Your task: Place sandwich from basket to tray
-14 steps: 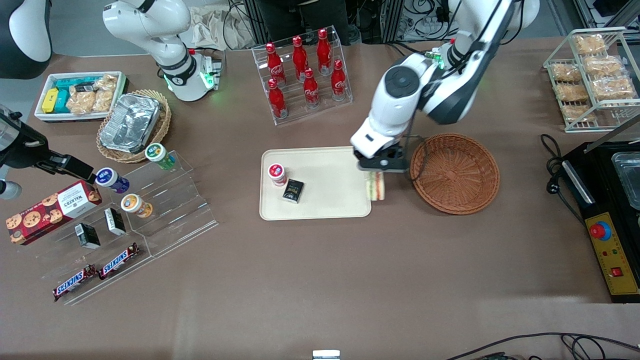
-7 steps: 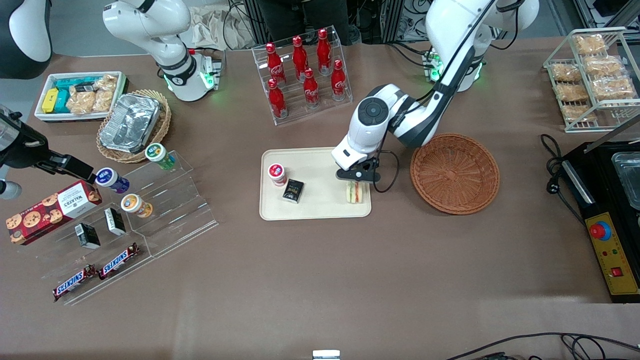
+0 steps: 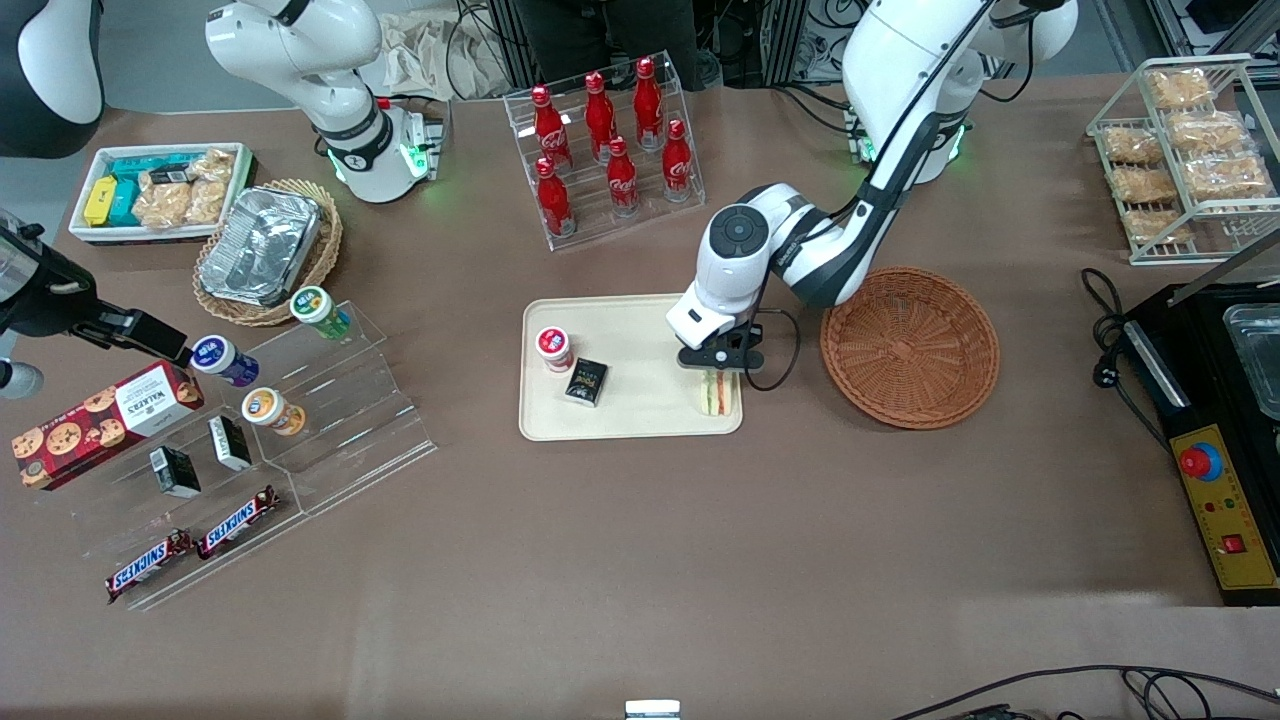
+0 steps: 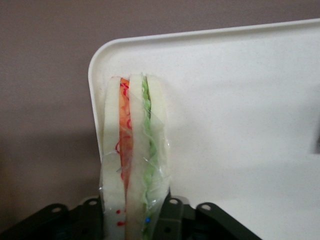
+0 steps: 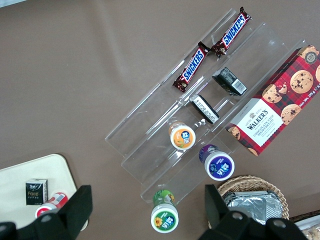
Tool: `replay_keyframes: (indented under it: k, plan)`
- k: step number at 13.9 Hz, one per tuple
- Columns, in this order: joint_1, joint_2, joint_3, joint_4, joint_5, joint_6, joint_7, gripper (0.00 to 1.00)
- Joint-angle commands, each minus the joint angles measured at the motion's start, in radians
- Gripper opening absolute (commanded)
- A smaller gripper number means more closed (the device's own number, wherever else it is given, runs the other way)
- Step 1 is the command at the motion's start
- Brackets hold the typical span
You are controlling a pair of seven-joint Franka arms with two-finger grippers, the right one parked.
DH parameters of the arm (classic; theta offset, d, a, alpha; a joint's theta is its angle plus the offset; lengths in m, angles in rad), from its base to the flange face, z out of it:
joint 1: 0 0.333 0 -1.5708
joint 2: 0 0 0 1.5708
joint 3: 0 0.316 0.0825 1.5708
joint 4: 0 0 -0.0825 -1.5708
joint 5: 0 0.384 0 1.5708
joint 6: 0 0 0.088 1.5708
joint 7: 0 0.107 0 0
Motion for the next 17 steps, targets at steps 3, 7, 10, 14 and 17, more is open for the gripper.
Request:
replay_keyframes:
  k: [3,7,10,14,17]
  plan:
    - [-0.008,-0.081,0.014,-0.009,0.008,-0.003,-0.043,1.0]
    - [0.021,-0.25,0.013,0.015,-0.016,-0.193,-0.046,1.0]
    - [0.081,-0.376,0.021,0.054,-0.035,-0.375,-0.027,1.0]
    - [0.249,-0.483,0.022,0.133,-0.05,-0.572,0.242,1.0]
    - [0.329,-0.494,0.025,0.201,-0.036,-0.655,0.344,1.0]
